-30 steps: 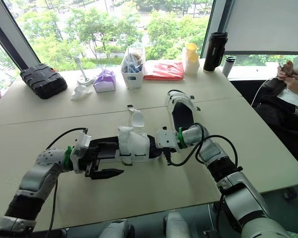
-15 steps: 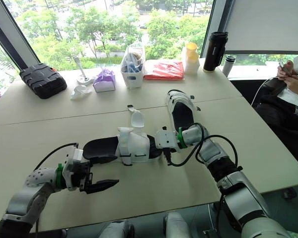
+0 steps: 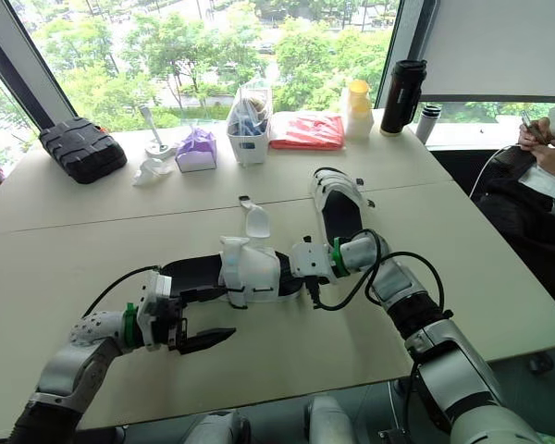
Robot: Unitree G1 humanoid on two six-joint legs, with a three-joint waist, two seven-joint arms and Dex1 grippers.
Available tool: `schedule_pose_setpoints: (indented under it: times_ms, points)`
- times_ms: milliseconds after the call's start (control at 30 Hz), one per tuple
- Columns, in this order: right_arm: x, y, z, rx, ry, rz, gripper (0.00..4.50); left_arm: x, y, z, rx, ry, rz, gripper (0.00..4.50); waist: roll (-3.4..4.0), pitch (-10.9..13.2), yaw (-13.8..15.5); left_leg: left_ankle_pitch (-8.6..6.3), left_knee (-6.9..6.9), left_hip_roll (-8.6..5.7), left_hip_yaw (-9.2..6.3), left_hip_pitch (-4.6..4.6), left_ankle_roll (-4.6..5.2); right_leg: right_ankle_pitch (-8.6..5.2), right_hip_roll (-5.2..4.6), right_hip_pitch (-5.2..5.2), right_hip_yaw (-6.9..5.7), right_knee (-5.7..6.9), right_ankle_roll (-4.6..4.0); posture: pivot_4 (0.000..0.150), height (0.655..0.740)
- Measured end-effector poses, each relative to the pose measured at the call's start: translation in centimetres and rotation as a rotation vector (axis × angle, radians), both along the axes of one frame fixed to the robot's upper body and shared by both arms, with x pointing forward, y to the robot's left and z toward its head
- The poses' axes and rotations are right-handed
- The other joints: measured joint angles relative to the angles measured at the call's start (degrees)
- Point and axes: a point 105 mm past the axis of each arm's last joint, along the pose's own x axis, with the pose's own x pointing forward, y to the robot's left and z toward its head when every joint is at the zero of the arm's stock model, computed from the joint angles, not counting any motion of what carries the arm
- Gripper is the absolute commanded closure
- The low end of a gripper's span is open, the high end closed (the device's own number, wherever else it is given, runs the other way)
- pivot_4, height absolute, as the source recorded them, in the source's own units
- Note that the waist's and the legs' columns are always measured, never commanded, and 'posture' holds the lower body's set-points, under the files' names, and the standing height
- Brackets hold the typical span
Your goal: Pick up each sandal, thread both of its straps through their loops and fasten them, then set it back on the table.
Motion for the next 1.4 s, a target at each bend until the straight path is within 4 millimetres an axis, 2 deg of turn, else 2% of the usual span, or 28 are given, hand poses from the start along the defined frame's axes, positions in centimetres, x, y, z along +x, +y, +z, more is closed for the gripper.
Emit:
schedule_pose_setpoints:
  times_ms: [33,133,333,367,400,500,1100,1267,1400]
  points:
    - [0.0,0.0,0.0,0.0,0.0,0.0,4.5,0.0,0.0,0.0,0.0,0.002,-0.001,0.04,0.0,0.0,0.0,0.0,0.0,0.0,0.0,0.0,0.0,0.0,0.0,0.01,0.0,0.0,0.0,0.15,0.74]
    - [0.0,-0.1,0.0,-0.002,0.0,-0.001,4.5,0.0,-0.1,-0.1,0.003,0.002,0.002,0.81,0.0,0.0,0.1,0.0,0.01,-0.01,0.0,0.0,0.0,0.0,-0.01,0.02,0.0,-0.01,0.0,0.15,0.74]
    - [0.1,-0.2,0.0,-0.001,0.0,-0.008,4.5,-0.1,-0.7,-0.6,0.0,0.033,-0.011,3.86,0.0,0.0,0.1,0.0,-0.01,-0.03,-0.01,-0.03,0.0,0.01,-0.04,0.02,0.0,-0.07,0.01,0.15,0.74]
    - [0.2,-0.1,0.1,-0.001,-0.002,-0.008,4.5,-0.4,-1.1,-0.7,-0.001,0.043,-0.029,4.3,0.01,0.0,0.1,0.0,-0.02,-0.04,0.0,-0.03,0.0,0.01,-0.06,0.02,0.0,-0.09,0.02,0.15,0.74]
    - [0.2,-0.1,0.1,-0.001,-0.003,-0.007,4.5,-0.6,-1.6,-1.0,-0.007,0.059,-0.048,4.41,0.01,0.0,0.1,0.0,-0.03,-0.04,0.0,-0.04,0.0,0.01,-0.07,0.02,0.0,-0.12,0.02,0.15,0.74]
    - [0.1,0.0,0.1,0.001,-0.003,-0.005,4.5,-0.9,-2.1,-1.3,-0.008,0.078,-0.067,4.41,0.0,0.0,0.0,0.0,-0.07,-0.03,0.0,-0.04,0.0,0.02,-0.06,-0.02,0.0,-0.12,0.02,0.15,0.74]
    - [0.2,0.0,0.1,0.002,-0.002,-0.005,4.5,-0.4,-1.5,-2.1,0.037,0.096,0.016,4.41,0.0,0.0,0.0,0.0,-0.07,-0.02,-0.01,-0.03,0.0,0.02,-0.04,-0.01,-0.02,-0.12,0.02,0.15,0.74]
    - [0.1,0.2,0.1,0.002,-0.001,0.002,4.5,-3.2,0.2,-2.6,0.13,0.168,-0.068,4.41,0.02,0.0,-0.2,0.0,-0.2,0.02,0.0,0.01,0.0,0.0,0.0,-0.04,-0.02,-0.12,0.01,0.15,0.74]
    - [0.1,0.2,0.1,0.002,-0.001,0.001,4.5,-4.0,0.4,-2.6,0.153,0.181,-0.098,4.41,0.02,0.0,-0.1,0.0,-0.2,0.02,0.02,0.0,0.0,-0.01,-0.01,-0.04,-0.02,-0.13,-0.01,0.15,0.74]
